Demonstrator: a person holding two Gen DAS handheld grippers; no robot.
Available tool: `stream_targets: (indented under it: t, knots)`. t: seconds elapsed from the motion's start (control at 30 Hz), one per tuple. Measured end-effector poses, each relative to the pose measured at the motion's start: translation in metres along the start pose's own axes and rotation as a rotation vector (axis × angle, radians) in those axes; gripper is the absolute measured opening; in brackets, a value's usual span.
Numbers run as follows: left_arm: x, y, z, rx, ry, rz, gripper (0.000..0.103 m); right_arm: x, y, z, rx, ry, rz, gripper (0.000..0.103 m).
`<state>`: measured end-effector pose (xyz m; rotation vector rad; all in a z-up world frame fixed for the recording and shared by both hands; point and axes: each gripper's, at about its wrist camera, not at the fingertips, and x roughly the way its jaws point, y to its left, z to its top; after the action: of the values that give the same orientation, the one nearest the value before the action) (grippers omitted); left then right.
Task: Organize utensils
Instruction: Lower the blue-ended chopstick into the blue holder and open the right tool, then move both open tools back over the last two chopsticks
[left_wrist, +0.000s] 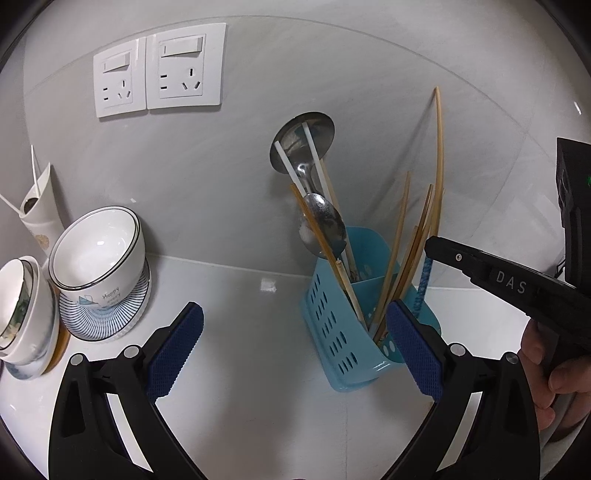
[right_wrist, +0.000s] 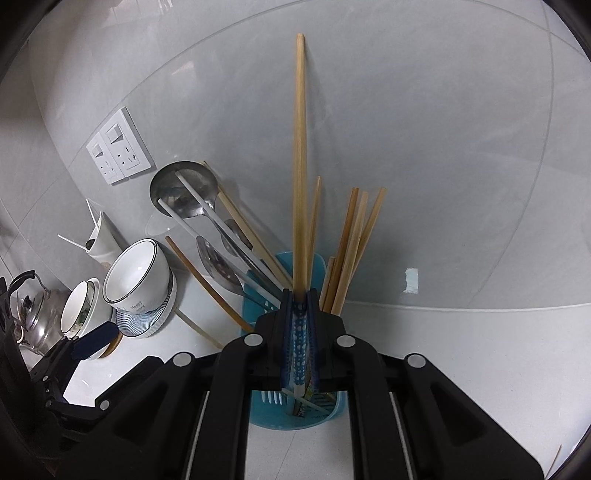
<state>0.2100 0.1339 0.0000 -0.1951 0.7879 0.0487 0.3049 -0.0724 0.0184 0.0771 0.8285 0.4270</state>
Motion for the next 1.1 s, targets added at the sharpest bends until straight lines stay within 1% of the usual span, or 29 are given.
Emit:
stream_targets:
  t: [0.07,0.13,0.17,0.27,0.3,0.33,0.37,0.43,0.5,0.53,0.63,0.7,0.83,1.1]
  knots:
    - [-0.001,0.0,0.0,0.0,-0.002,0.004,0.097,-0.001,-0.001,0.0,0.006,0.002,0.003,0.012]
    - [-0.002,0.0,0.001,0.0,-0.005,0.006,0.097,-0.004,-0.003,-0.001,0.009,-0.003,-0.001,0.03]
    - [-0.003,-0.002,0.001,-0.001,-0.005,0.006,0.097,-0.006,-0.004,-0.002,0.008,-0.012,-0.006,0.034]
    - [-0.005,-0.005,0.002,0.001,-0.009,0.01,0.097,-0.014,-0.006,-0.004,-0.001,-0.024,-0.031,0.049]
    - [-0.006,-0.007,0.001,0.003,-0.009,0.012,0.097,-0.017,-0.008,-0.006,0.001,-0.029,-0.037,0.056]
    - [-0.007,-0.009,0.001,0.005,-0.009,0.011,0.097,-0.02,-0.01,-0.007,0.002,-0.033,-0.038,0.062]
    - [-0.009,-0.01,0.0,0.006,-0.01,0.011,0.097,-0.025,-0.013,-0.009,0.004,-0.039,-0.044,0.064]
    - [-0.012,-0.016,-0.001,0.013,-0.006,0.011,0.097,-0.032,-0.018,-0.013,0.005,-0.045,-0.064,0.077]
    - [-0.016,-0.023,-0.003,0.018,-0.005,0.005,0.097,-0.04,-0.025,-0.021,0.003,-0.046,-0.083,0.082]
    - [-0.017,-0.027,-0.005,0.025,-0.003,0.001,0.097,-0.043,-0.027,-0.023,0.001,-0.044,-0.093,0.084]
    - [-0.019,-0.039,-0.012,0.045,0.005,-0.009,0.097,-0.053,-0.04,-0.037,0.009,-0.034,-0.124,0.085]
    - [-0.02,-0.049,-0.018,0.059,0.025,-0.012,0.097,-0.059,-0.049,-0.045,0.022,-0.021,-0.136,0.085]
    - [-0.024,-0.067,-0.031,0.089,0.056,-0.022,0.097,-0.077,-0.066,-0.066,0.033,-0.007,-0.18,0.091]
    - [-0.023,-0.104,-0.066,0.126,0.172,-0.051,0.097,-0.108,-0.122,-0.119,0.086,0.086,-0.302,0.091]
